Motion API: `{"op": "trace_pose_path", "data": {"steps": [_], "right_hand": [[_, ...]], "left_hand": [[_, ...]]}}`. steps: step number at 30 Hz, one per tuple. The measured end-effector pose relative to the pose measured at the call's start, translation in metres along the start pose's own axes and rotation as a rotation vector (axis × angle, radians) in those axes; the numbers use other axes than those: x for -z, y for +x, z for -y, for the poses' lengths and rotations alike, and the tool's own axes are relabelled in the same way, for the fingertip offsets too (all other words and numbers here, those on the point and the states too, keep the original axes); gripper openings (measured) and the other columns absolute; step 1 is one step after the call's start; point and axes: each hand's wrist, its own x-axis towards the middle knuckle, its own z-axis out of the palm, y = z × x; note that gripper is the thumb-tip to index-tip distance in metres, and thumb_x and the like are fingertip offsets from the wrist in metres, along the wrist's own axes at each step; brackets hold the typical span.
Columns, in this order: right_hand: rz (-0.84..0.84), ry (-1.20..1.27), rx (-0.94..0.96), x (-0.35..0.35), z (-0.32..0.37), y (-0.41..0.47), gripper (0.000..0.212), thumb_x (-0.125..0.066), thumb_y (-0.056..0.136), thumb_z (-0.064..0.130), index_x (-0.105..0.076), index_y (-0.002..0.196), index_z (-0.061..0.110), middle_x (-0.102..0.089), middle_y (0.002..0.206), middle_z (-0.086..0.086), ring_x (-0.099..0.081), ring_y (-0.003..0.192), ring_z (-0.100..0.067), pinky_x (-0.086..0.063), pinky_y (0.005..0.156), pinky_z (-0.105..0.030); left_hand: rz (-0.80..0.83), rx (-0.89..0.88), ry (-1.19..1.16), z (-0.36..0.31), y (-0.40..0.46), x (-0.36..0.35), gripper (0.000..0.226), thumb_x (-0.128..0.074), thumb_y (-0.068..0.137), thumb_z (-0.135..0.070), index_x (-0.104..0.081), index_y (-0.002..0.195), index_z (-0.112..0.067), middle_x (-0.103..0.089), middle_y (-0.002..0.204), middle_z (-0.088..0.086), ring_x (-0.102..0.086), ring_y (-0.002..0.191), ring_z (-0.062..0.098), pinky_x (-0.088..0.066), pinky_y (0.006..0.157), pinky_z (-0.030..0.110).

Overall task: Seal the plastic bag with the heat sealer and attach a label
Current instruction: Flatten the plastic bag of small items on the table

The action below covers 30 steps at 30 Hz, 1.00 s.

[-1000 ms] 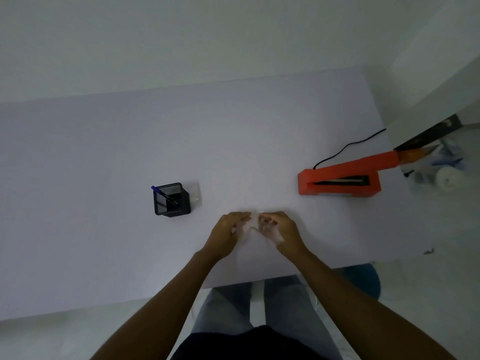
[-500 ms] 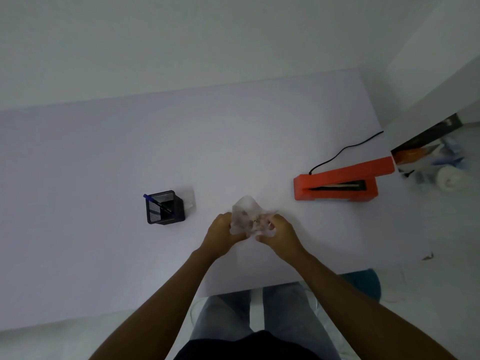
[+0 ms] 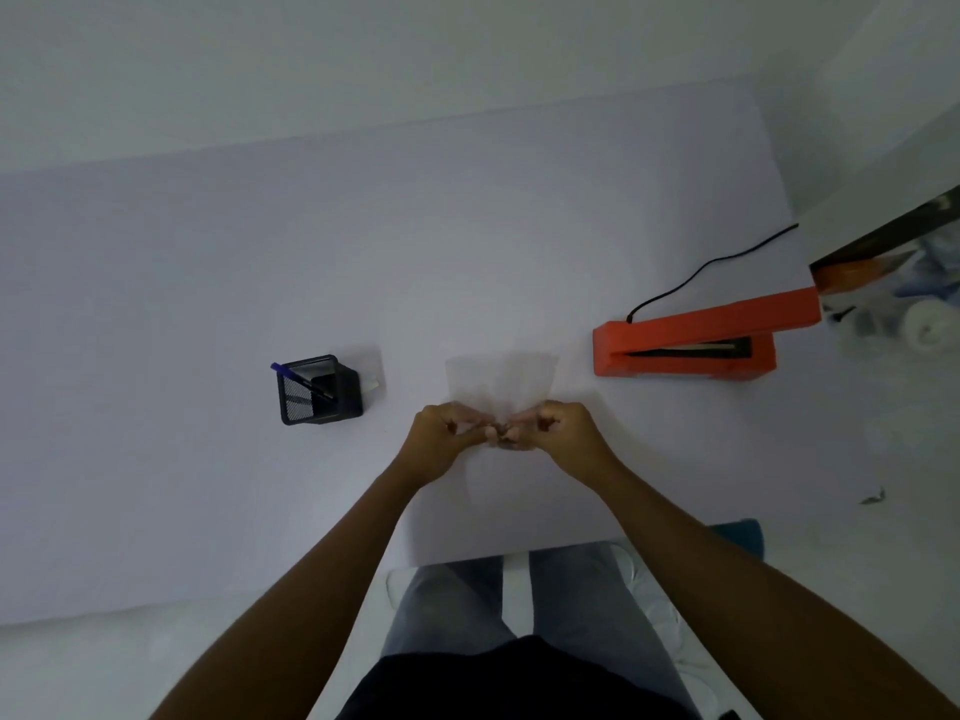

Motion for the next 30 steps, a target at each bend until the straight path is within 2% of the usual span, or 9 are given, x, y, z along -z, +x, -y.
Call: {"op": "trace_pose_path", "data": {"steps": [2,4,9,13,18,21,24,27,30], "right_hand": [[0.005,0.02,-0.001,0.002,0.0,0.0,0.012,-0.084,0.078,0.011,-0.08,0.089,0.013,-0.074,0.084,-0.002,-0.07,0.077,-0.008,-0.055,0.072,-0.02],[0.007,0.035,-0.022,0.005,0.0,0.0,0.011,-0.082,0.079,0.011,-0.08,0.089,0.009,-0.076,0.084,-0.002,-0.071,0.077,-0.008,-0.054,0.072,-0.018],[0.031,0.088,-0.068,0.014,-0.001,-0.003,0.011,-0.082,0.081,0.014,-0.081,0.09,0.009,-0.079,0.084,-0.002,-0.073,0.079,-0.012,-0.053,0.07,-0.017],[0.064,0.161,-0.09,0.02,0.002,-0.005,0.013,-0.08,0.082,0.014,-0.079,0.095,0.011,-0.078,0.088,-0.006,-0.07,0.076,-0.013,-0.054,0.064,-0.026],[0.14,0.227,-0.112,0.021,0.002,-0.009,0.025,-0.081,0.08,0.009,-0.076,0.105,0.01,-0.077,0.098,-0.012,-0.071,0.084,-0.019,-0.058,0.07,-0.028],[0.095,0.195,-0.103,0.02,0.0,-0.01,0.021,-0.082,0.08,0.013,-0.079,0.099,0.005,-0.078,0.092,-0.009,-0.07,0.078,-0.018,-0.058,0.069,-0.028],[0.062,0.16,-0.086,0.022,0.0,-0.011,0.016,-0.077,0.084,0.014,-0.079,0.097,0.005,-0.078,0.087,-0.011,-0.07,0.074,-0.017,-0.057,0.064,-0.025],[0.076,0.131,-0.104,0.022,-0.004,-0.012,0.016,-0.077,0.085,0.016,-0.079,0.096,0.004,-0.078,0.083,-0.012,-0.07,0.071,-0.019,-0.057,0.061,-0.025],[0.073,0.129,-0.135,0.022,-0.01,-0.015,0.021,-0.077,0.085,0.02,-0.079,0.097,0.003,-0.077,0.083,-0.013,-0.071,0.07,-0.023,-0.059,0.062,-0.028]], "left_hand": [[0.004,0.034,-0.041,0.001,-0.001,0.0,0.018,-0.076,0.084,-0.028,-0.079,0.1,-0.02,-0.075,0.096,-0.006,-0.066,0.088,0.009,-0.05,0.078,0.018],[-0.01,0.085,-0.112,0.0,-0.002,0.0,0.016,-0.075,0.085,-0.021,-0.079,0.099,-0.015,-0.077,0.093,-0.005,-0.07,0.087,0.012,-0.054,0.08,0.023],[-0.029,0.099,-0.18,-0.004,-0.005,0.001,0.014,-0.074,0.085,-0.015,-0.079,0.096,-0.009,-0.078,0.089,-0.003,-0.072,0.082,0.009,-0.052,0.074,0.014],[-0.039,0.117,-0.197,-0.005,-0.005,0.005,0.012,-0.074,0.086,-0.018,-0.08,0.095,-0.013,-0.078,0.09,-0.003,-0.072,0.085,0.012,-0.056,0.078,0.02],[-0.038,0.118,-0.195,-0.012,-0.001,0.005,0.014,-0.074,0.086,-0.021,-0.08,0.094,-0.01,-0.078,0.088,-0.002,-0.072,0.083,0.013,-0.057,0.078,0.023],[-0.033,0.11,-0.18,-0.013,-0.001,0.005,0.015,-0.074,0.086,-0.021,-0.08,0.093,-0.01,-0.078,0.087,-0.002,-0.072,0.082,0.013,-0.057,0.079,0.024],[-0.012,0.109,-0.178,-0.012,-0.004,0.006,0.015,-0.073,0.087,-0.02,-0.079,0.094,-0.009,-0.078,0.086,0.0,-0.073,0.081,0.015,-0.057,0.072,0.022],[0.026,0.147,-0.232,-0.003,-0.009,0.008,0.015,-0.071,0.087,-0.017,-0.079,0.095,-0.007,-0.078,0.086,0.005,-0.072,0.081,0.026,-0.06,0.07,0.035],[0.055,0.173,-0.245,0.005,-0.01,0.01,0.015,-0.068,0.09,-0.013,-0.078,0.098,-0.005,-0.077,0.09,0.008,-0.071,0.082,0.027,-0.06,0.071,0.034]]}}
